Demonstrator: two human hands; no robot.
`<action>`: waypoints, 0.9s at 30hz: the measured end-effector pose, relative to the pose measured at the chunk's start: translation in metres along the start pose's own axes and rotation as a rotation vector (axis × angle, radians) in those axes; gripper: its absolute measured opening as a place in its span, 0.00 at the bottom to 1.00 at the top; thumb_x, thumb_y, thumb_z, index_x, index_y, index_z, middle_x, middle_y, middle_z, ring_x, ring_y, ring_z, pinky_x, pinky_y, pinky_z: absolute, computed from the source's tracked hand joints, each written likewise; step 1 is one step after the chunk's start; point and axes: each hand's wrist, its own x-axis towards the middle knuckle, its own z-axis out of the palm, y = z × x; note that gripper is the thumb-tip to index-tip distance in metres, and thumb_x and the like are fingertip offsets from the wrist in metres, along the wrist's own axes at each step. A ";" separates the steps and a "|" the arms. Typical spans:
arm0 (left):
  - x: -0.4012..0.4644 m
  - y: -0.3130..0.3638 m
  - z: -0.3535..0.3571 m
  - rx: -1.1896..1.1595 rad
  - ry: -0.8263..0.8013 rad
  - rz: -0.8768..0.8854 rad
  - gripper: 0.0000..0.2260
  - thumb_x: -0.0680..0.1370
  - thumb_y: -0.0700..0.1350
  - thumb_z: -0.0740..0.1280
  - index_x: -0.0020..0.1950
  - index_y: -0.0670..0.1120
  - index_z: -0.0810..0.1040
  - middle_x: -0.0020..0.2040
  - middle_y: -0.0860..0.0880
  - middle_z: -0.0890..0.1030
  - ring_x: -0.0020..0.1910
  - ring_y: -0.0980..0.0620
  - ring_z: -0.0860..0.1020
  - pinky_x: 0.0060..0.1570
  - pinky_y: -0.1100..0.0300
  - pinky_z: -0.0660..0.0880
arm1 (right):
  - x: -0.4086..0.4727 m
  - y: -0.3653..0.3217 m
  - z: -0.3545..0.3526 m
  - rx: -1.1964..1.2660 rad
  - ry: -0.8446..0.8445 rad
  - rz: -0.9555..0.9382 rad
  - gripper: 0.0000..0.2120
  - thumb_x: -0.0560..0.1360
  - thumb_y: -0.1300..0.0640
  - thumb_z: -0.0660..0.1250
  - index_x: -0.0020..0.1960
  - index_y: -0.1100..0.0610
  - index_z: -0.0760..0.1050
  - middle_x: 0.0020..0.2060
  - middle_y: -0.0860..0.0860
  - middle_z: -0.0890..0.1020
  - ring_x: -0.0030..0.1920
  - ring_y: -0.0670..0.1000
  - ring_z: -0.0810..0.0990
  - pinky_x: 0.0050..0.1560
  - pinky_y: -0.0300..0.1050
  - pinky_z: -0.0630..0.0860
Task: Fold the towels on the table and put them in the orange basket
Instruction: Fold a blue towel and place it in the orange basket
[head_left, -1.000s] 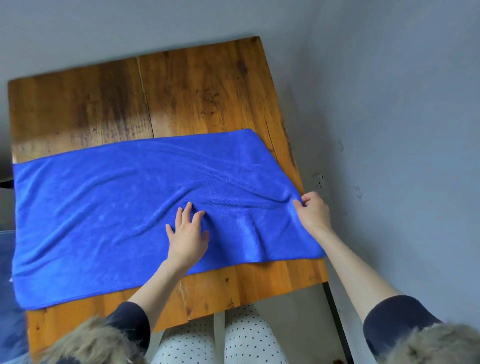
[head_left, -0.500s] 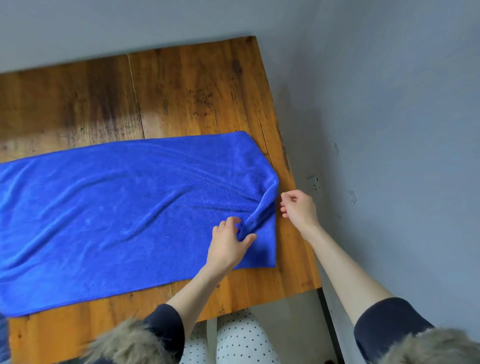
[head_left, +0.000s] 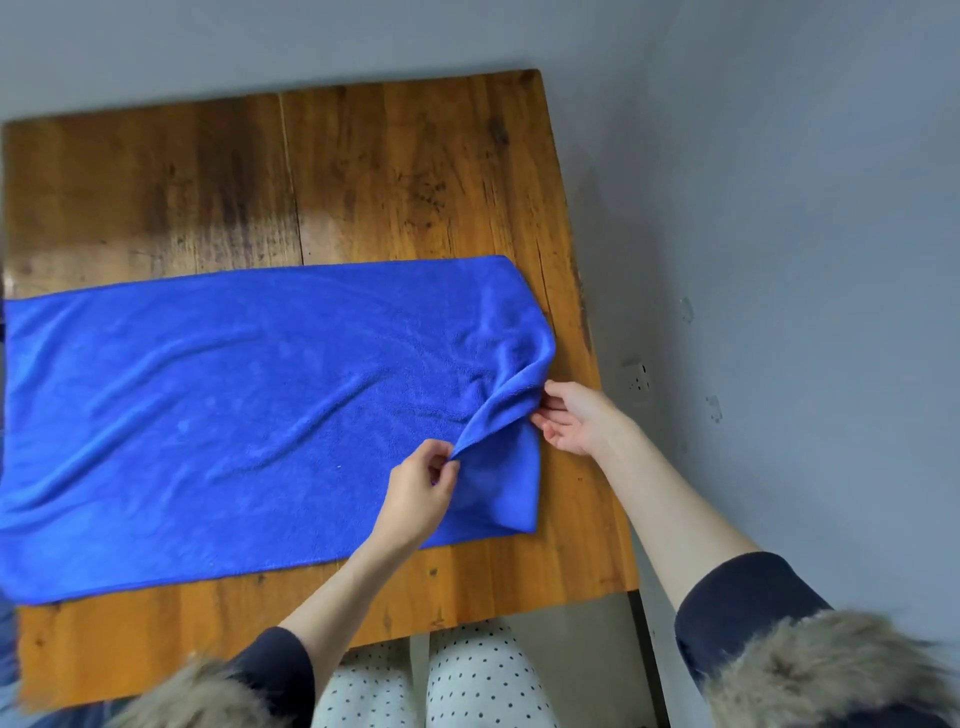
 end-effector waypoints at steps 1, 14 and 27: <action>-0.002 -0.001 -0.008 -0.023 0.035 0.018 0.05 0.78 0.40 0.63 0.44 0.47 0.75 0.37 0.53 0.77 0.37 0.55 0.74 0.38 0.67 0.69 | -0.001 0.001 0.002 0.064 -0.022 0.024 0.09 0.79 0.57 0.61 0.55 0.61 0.72 0.42 0.55 0.78 0.39 0.51 0.77 0.32 0.37 0.68; -0.015 -0.014 -0.088 -0.046 0.269 0.044 0.07 0.77 0.42 0.66 0.40 0.52 0.77 0.38 0.55 0.79 0.37 0.64 0.76 0.36 0.75 0.68 | -0.010 -0.004 0.048 0.629 -0.145 0.096 0.07 0.78 0.63 0.60 0.41 0.60 0.71 0.38 0.50 0.74 0.33 0.47 0.67 0.32 0.37 0.61; -0.014 -0.007 -0.104 -0.002 0.124 -0.096 0.12 0.75 0.50 0.68 0.33 0.48 0.75 0.26 0.57 0.73 0.26 0.60 0.68 0.24 0.71 0.63 | -0.029 -0.068 0.022 0.109 0.347 -0.394 0.09 0.77 0.57 0.65 0.56 0.57 0.74 0.47 0.54 0.79 0.43 0.52 0.78 0.31 0.40 0.69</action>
